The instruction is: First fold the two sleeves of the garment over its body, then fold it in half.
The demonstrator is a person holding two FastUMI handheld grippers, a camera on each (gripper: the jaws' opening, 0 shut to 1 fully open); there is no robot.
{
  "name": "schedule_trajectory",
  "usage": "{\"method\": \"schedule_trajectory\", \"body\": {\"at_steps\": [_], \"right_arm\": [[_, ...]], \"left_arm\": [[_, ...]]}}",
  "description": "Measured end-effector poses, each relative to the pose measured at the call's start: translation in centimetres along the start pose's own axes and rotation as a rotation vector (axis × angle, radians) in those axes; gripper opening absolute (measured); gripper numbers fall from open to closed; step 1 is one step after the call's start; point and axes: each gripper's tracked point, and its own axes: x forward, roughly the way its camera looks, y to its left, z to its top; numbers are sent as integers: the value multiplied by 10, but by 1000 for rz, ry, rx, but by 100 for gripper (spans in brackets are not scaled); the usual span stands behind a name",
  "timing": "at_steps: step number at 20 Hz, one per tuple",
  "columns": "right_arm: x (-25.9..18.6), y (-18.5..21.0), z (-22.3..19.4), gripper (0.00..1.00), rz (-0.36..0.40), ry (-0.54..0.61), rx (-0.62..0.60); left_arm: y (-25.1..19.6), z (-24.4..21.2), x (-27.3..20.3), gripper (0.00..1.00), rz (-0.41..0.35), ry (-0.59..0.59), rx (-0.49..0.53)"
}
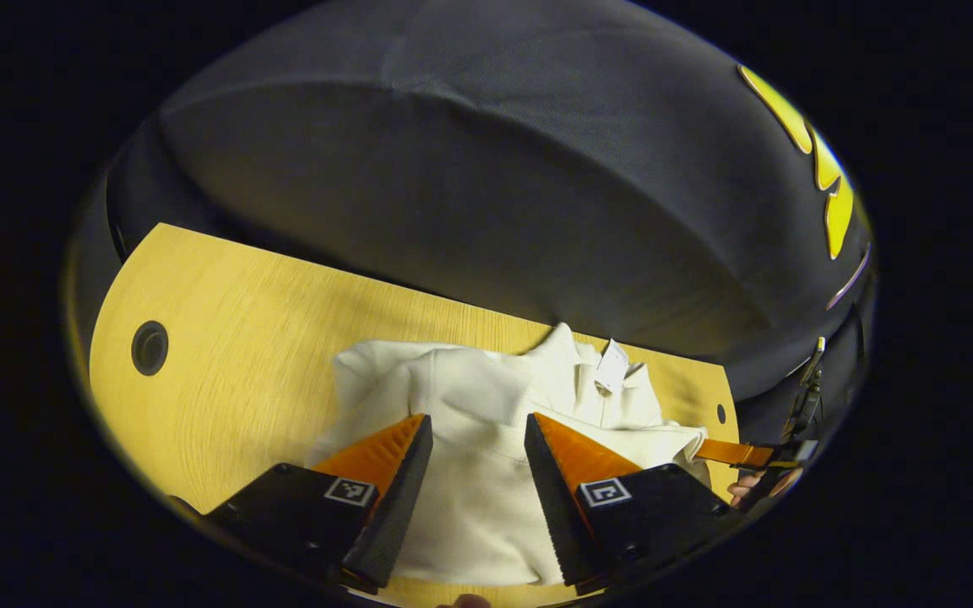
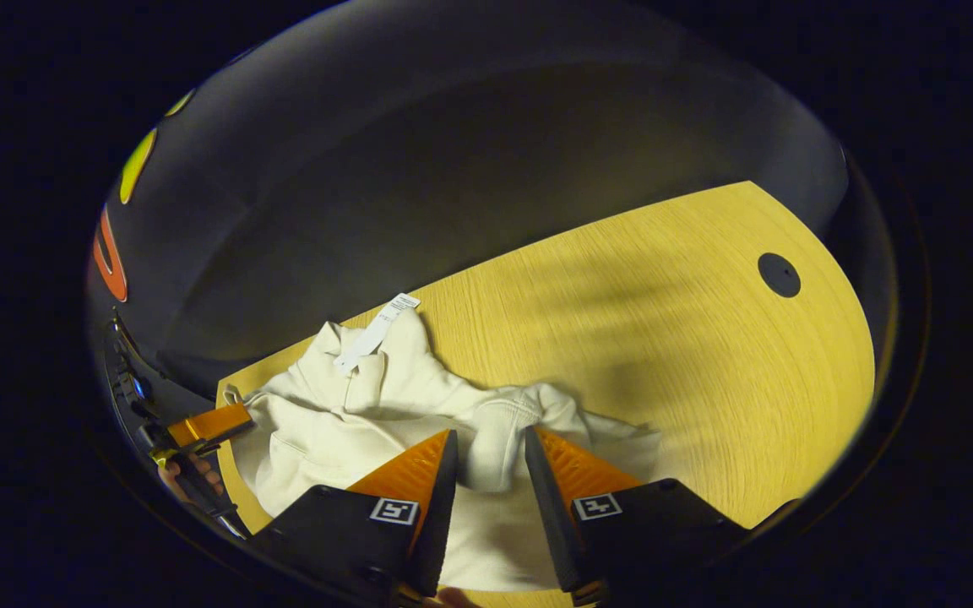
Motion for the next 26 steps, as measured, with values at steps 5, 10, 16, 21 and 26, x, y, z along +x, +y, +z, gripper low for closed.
{"method": "schedule_trajectory", "body": {"at_steps": [5,10,16,21,26], "right_arm": [[-45,13,7,75,18,-56,-57],[-109,33,-4,87,29,-82,-211],[-215,58,-32,84,47,-168,-303],[-318,78,-69,96,18,-316,-391],[-423,99,-102,92,11,-460,-407]], "left_arm": [[4,-3,-41,92,104,-35,90],[-11,-22,-115,95,164,-75,111],[-33,-42,-217,95,226,-222,187],[-42,-65,-298,95,241,-322,247],[-79,-89,-388,95,209,-422,365]]}}
